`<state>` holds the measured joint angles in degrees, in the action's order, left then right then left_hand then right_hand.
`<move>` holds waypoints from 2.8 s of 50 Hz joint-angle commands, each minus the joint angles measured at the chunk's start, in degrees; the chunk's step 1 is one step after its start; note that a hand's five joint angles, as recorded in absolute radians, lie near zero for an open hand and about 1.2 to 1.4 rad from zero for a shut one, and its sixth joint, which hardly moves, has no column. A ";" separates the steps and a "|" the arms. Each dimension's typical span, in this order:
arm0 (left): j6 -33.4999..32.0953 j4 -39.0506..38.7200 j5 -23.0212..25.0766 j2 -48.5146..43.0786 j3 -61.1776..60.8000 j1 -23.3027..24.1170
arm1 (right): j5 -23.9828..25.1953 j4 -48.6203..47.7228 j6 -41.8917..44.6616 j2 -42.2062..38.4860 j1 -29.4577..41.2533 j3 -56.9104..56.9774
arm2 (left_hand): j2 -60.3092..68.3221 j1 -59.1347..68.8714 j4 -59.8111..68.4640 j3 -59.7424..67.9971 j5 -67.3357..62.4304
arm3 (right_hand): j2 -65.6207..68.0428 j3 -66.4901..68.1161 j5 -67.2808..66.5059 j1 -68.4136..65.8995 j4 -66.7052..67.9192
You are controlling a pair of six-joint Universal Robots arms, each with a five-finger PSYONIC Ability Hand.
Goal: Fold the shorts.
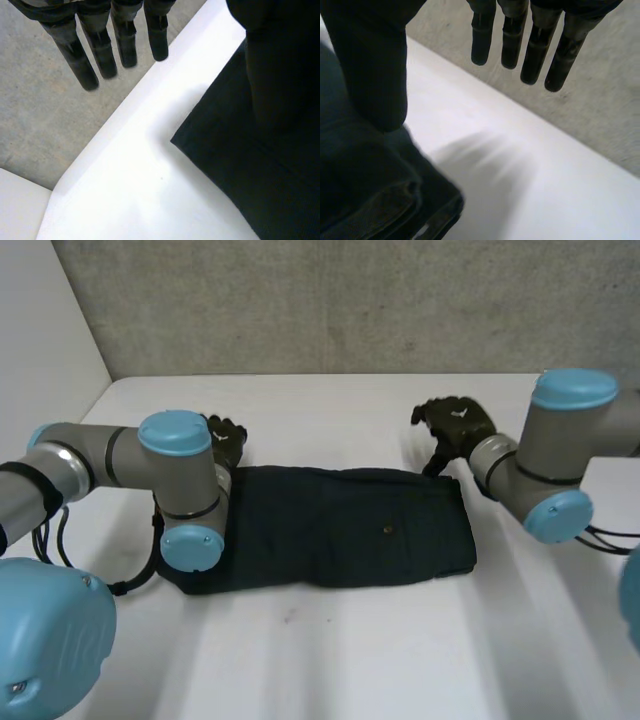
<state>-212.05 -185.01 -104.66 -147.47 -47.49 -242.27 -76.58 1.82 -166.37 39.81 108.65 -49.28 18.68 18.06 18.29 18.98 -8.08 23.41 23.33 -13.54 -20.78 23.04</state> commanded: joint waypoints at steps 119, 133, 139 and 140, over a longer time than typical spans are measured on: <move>19.30 -2.29 17.30 44.64 -50.95 -6.55 | 3.02 -6.21 34.44 28.92 -13.58 -43.27 | -2.24 -1.62 -1.85 -2.55 1.65 | 56.59 56.67 -56.46 -59.22 56.96; 19.39 -2.29 17.12 47.10 -50.69 -6.99 | 13.64 -6.48 35.59 24.80 18.24 -34.92 | -2.57 -1.96 -2.19 -2.88 1.98 | 56.59 56.67 -56.46 -59.22 56.96; 19.48 -2.20 16.95 47.98 -49.99 -6.99 | 21.03 -6.22 34.54 20.31 21.25 -34.66 | -3.92 -3.30 -3.53 -4.23 3.33 | 56.59 56.67 -56.46 -59.22 56.96; 19.48 -2.20 16.95 47.98 -49.81 -6.99 | 20.95 -6.21 34.18 20.39 21.25 -34.57 | -3.92 -3.30 -3.54 -4.23 3.33 | 54.32 54.39 -54.19 -56.95 54.69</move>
<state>-192.64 -187.30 -87.59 -100.20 -98.12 -249.32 -61.10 -4.74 -130.80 63.72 127.58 -84.18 16.07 16.73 16.00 15.97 -5.38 67.48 68.35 -56.80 -56.96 68.23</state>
